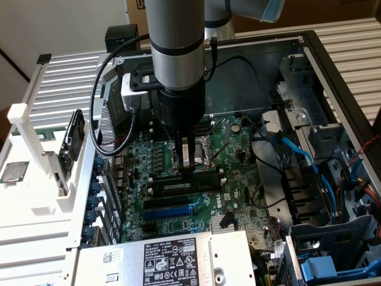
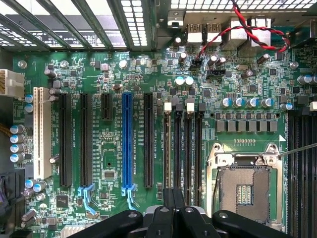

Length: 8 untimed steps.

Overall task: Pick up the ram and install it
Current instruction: 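Press down the ram until it locks into place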

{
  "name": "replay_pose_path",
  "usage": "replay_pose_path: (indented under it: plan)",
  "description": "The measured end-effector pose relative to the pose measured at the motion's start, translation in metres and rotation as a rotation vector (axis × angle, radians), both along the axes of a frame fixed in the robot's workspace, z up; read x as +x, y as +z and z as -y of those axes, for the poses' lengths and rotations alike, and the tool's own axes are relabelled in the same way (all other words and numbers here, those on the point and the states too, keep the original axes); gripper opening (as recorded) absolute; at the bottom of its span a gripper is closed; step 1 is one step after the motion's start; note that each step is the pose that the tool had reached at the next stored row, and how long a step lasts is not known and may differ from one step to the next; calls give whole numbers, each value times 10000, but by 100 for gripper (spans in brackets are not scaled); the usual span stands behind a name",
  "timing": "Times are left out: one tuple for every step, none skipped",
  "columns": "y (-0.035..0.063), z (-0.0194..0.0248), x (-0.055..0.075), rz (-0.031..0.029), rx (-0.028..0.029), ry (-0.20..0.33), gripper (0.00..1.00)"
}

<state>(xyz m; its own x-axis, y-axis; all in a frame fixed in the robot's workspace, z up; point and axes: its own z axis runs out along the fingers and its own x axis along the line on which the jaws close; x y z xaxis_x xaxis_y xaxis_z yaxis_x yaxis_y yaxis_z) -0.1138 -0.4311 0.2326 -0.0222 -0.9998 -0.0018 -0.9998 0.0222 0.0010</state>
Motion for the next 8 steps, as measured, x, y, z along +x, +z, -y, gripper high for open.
replay_pose_path:
  plan:
    - [0, 4, 0, -3, 0, 0, 10]
    - [0, 7, 0, -7, 0, -1, 10]
    - [0, 8, 0, -11, 0, -1, 10]
    - [0, 9, 0, -14, 0, -2, 10]
    - [0, 9, 0, -22, -3, -1, 10]
    - [-3, 9, 0, -23, -3, -1, 10]
    - [-3, 9, 0, -22, -2, -1, 10]
    - [-3, 10, 0, -23, -3, -1, 10]
